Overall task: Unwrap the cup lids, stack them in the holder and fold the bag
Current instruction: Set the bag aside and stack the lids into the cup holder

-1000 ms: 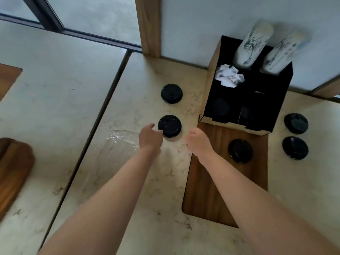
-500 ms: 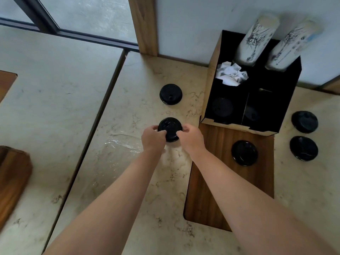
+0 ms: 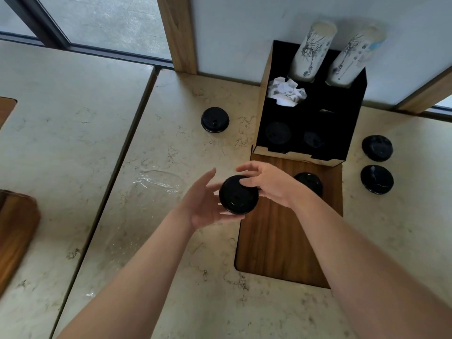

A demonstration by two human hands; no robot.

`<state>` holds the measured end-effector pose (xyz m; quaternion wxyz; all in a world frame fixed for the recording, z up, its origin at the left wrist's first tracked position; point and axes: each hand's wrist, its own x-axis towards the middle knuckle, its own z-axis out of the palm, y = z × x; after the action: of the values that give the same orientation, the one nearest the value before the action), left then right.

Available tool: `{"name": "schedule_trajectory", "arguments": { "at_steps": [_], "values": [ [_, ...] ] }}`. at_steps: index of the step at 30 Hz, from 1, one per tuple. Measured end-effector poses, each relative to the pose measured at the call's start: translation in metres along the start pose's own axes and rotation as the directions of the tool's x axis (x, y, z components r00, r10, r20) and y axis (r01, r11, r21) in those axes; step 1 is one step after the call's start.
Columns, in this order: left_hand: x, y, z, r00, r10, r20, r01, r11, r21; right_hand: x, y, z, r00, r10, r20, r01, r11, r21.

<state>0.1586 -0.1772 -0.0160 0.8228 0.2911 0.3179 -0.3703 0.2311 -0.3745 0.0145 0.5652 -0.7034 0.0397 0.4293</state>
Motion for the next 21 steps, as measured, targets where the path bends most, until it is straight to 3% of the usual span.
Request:
{"name": "schedule_trajectory", "arguments": {
  "at_steps": [4,8,10,12,15,18,21],
  "values": [
    [0.003,-0.016,0.028,0.939,-0.185,0.29,0.198,0.98,-0.014,-0.024,-0.007,-0.008,0.989,-0.034,0.145,0.053,0.99,-0.133],
    [0.006,-0.036,0.049,0.907,-0.191,0.375,0.23,0.971,-0.063,-0.039,-0.004,-0.012,0.991,-0.115,0.066,0.129,0.951,-0.28],
    [0.009,-0.047,0.052,0.925,-0.155,0.346,0.226,0.958,-0.175,-0.042,0.011,-0.019,0.97,-0.207,-0.128,0.154,0.93,-0.333],
    [0.013,-0.055,0.054,0.954,-0.109,0.277,0.181,0.951,-0.249,-0.046,0.036,-0.035,0.87,-0.293,-0.396,0.116,0.903,-0.413],
    [0.017,-0.061,0.055,0.984,-0.055,0.167,0.097,0.963,-0.253,-0.054,0.081,-0.073,0.682,-0.273,-0.679,-0.158,0.851,-0.5],
    [0.022,-0.064,0.056,0.996,-0.04,0.075,0.06,0.959,-0.277,-0.057,0.111,-0.102,0.668,-0.098,-0.738,-0.321,0.857,-0.404],
    [0.032,-0.065,0.059,0.999,-0.04,-0.013,0.035,0.962,-0.272,-0.05,0.122,-0.104,0.712,-0.159,-0.684,-0.337,0.777,-0.531]
  ]
}}
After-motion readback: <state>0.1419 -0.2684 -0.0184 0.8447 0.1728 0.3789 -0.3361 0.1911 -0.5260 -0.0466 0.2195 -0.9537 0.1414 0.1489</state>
